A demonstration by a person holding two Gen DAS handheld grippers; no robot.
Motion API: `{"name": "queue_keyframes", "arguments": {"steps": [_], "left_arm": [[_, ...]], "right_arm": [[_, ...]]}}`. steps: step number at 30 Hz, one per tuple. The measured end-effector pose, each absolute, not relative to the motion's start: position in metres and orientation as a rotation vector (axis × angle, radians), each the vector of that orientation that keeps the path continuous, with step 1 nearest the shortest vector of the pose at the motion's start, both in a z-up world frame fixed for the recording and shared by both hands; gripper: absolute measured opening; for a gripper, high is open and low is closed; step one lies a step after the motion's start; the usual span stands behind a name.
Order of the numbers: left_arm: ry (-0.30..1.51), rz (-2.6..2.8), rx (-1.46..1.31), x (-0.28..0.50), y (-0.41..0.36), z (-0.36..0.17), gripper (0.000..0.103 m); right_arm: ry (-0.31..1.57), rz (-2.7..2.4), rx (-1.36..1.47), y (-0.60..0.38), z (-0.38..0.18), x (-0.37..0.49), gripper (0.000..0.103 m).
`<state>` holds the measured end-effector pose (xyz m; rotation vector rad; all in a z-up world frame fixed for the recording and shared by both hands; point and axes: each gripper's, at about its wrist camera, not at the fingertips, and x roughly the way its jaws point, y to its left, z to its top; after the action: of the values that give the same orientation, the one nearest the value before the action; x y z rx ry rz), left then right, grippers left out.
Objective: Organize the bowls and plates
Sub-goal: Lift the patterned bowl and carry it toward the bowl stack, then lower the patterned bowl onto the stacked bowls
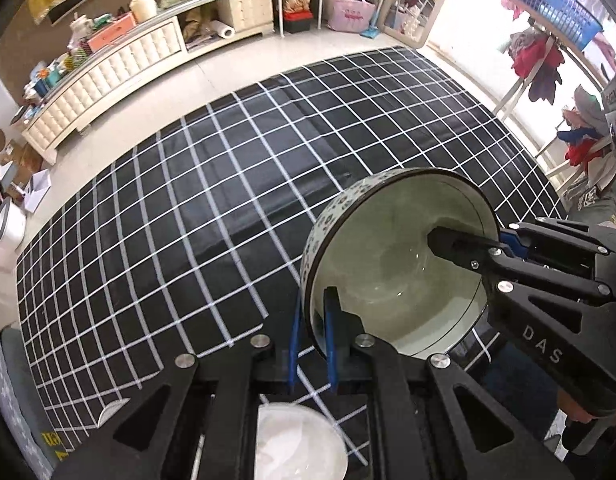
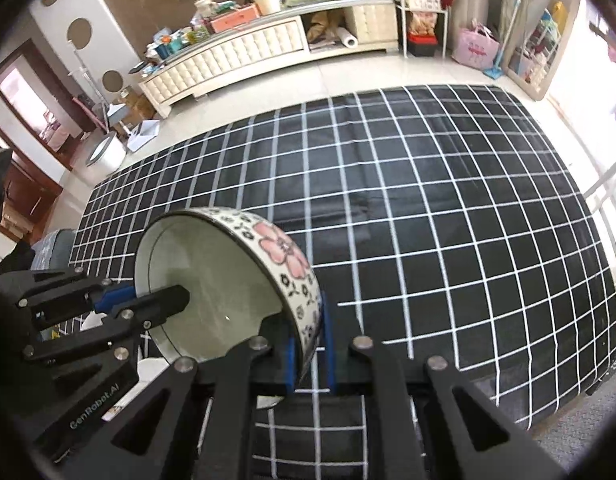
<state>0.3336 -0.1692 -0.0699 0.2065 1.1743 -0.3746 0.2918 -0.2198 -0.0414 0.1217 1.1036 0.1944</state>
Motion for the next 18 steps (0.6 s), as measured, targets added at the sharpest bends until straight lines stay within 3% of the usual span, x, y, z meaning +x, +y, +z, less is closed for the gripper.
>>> {"name": "queue_keyframes", "arguments": {"steps": [9,18], "left_arm": [[1.136,-0.335,0.156,0.294,-0.117,-0.057,0.009],[1.166,-0.304,0.113,0.254,-0.072,-0.077,0.009]], "right_arm": [[1.084,0.233,0.079,-0.177,-0.030,0.267,0.015],[1.159,0.269,0.111,-0.142,-0.060,0.238,0.015]]}}
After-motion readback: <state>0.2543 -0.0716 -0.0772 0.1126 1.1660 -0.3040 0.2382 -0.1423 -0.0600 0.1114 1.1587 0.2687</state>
